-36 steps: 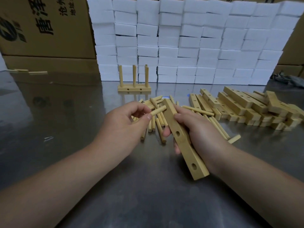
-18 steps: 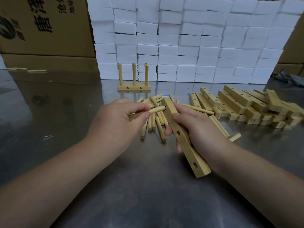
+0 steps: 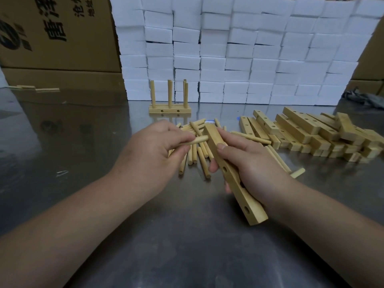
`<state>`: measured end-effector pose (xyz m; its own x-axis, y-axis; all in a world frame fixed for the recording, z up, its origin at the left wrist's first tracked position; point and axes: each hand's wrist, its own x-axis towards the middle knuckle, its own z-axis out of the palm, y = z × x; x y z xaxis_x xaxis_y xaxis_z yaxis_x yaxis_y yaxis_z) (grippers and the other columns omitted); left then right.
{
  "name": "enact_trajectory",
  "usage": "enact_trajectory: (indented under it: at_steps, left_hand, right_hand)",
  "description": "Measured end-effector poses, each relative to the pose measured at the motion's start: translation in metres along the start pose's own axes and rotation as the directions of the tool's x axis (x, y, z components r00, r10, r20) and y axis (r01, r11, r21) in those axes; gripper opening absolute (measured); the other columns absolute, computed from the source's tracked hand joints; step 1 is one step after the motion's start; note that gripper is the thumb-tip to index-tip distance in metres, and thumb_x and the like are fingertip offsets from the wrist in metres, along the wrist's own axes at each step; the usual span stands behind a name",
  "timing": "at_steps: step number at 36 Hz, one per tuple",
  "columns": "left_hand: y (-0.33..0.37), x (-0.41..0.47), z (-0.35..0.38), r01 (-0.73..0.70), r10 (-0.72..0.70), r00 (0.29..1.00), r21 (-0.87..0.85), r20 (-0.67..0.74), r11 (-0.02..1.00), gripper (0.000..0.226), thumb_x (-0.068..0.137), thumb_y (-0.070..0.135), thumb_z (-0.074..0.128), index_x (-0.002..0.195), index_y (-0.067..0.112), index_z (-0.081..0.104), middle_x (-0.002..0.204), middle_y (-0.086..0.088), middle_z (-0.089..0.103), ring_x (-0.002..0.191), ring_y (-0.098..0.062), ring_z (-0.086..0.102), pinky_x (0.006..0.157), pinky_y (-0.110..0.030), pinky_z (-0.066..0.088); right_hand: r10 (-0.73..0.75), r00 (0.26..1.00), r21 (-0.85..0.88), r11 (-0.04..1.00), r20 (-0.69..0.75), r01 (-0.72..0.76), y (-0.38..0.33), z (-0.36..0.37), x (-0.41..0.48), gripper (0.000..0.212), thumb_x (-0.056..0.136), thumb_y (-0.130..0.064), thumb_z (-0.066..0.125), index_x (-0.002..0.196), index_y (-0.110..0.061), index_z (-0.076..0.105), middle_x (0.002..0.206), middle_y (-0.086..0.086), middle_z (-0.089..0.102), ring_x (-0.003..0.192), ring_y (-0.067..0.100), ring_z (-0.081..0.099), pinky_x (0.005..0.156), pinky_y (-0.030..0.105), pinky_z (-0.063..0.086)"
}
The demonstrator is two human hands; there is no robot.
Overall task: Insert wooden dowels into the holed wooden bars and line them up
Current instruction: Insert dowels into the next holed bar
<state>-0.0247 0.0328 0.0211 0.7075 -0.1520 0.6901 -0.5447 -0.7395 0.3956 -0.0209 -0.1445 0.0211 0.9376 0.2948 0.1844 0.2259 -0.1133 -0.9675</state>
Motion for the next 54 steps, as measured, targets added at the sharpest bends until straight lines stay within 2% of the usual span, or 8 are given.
enact_trajectory:
  at_steps: [19,24,29,34,38,44,48,54]
  left_hand:
    - [0.001,0.000,-0.003,0.056,-0.058,0.998,-0.105,-0.018,0.993,0.019,0.086,0.021,0.058,0.098,0.022,0.072,0.065,0.017,0.057,0.065,0.009,0.052,0.055,-0.002,0.035]
    - [0.001,0.000,-0.001,0.093,-0.093,0.996,-0.057,-0.005,0.994,0.019,0.083,0.032,0.059,0.096,0.028,0.072,0.074,0.016,0.060,0.074,-0.002,0.057,0.061,-0.018,0.042]
    - [-0.002,0.003,0.002,0.092,-0.107,0.990,0.140,0.096,0.986,0.018,0.086,0.036,0.056,0.095,0.031,0.070,0.075,0.009,0.055,0.073,-0.007,0.049,0.054,-0.026,0.035]
    - [-0.010,0.007,0.000,0.153,-0.183,0.981,0.332,0.060,0.931,0.025,0.090,0.041,0.047,0.093,0.030,0.069,0.079,0.008,0.048,0.071,-0.010,0.044,0.051,-0.024,0.028]
    - [-0.005,0.008,-0.003,0.274,-0.284,0.956,-0.115,-0.076,0.955,0.020,0.088,0.040,0.050,0.080,0.034,0.067,0.071,0.005,0.058,0.069,0.000,0.052,0.048,-0.022,0.039]
    - [0.001,0.008,0.003,0.365,-0.432,0.898,-0.688,0.082,0.627,0.013,0.088,0.014,0.058,0.080,0.024,0.059,0.055,0.011,0.059,0.049,-0.002,0.055,0.046,-0.015,0.044]
    - [0.002,0.008,0.004,0.375,-0.445,0.879,-0.828,0.174,0.417,0.012,0.085,0.004,0.058,0.083,0.015,0.055,0.067,0.004,0.070,0.063,-0.014,0.069,0.052,-0.017,0.050]
    - [0.001,0.007,0.006,0.335,-0.418,0.897,-0.840,0.145,0.427,0.016,0.065,0.015,0.067,0.078,0.015,0.059,0.077,-0.003,0.072,0.067,-0.017,0.070,0.053,-0.019,0.051]
  right_hand:
    - [-0.049,0.999,-0.049,0.998,0.006,0.049,-0.009,0.003,-0.005,0.033,0.096,-0.023,0.046,0.099,-0.055,0.051,0.062,-0.002,0.062,0.043,0.008,0.049,0.042,0.019,0.043]
    - [-0.009,1.000,-0.040,0.999,0.005,0.009,-0.006,0.004,-0.005,0.030,0.096,-0.024,0.046,0.106,-0.052,0.052,0.065,0.000,0.064,0.043,0.010,0.050,0.042,0.020,0.044]
    - [0.003,0.999,-0.074,0.997,-0.047,-0.006,-0.002,0.005,-0.002,0.027,0.096,-0.024,0.047,0.103,-0.049,0.052,0.065,0.000,0.065,0.042,0.010,0.050,0.041,0.021,0.045]
    - [0.019,0.976,-0.071,0.997,-0.217,-0.035,-0.002,-0.004,0.003,0.035,0.095,-0.027,0.048,0.128,-0.038,0.051,0.057,-0.008,0.063,0.048,0.007,0.052,0.043,0.021,0.045]
    - [0.083,0.982,0.010,0.997,-0.169,-0.082,-0.007,-0.005,0.002,0.027,0.096,-0.024,0.047,0.120,-0.034,0.056,0.059,-0.003,0.065,0.043,0.009,0.052,0.040,0.019,0.044]
    - [0.079,0.997,0.062,0.995,-0.019,-0.078,-0.008,0.006,-0.002,0.022,0.097,-0.022,0.046,0.090,-0.039,0.058,0.067,0.004,0.067,0.037,0.016,0.049,0.039,0.019,0.043]
    - [0.064,0.998,0.117,0.991,-0.016,-0.062,-0.008,0.005,-0.001,0.021,0.096,-0.020,0.046,0.091,-0.035,0.061,0.065,0.005,0.064,0.036,0.016,0.048,0.037,0.018,0.041]
    - [0.061,0.998,0.130,0.990,-0.018,-0.059,-0.006,0.004,-0.001,0.024,0.097,-0.021,0.046,0.087,-0.036,0.061,0.065,0.005,0.065,0.036,0.015,0.049,0.038,0.019,0.042]
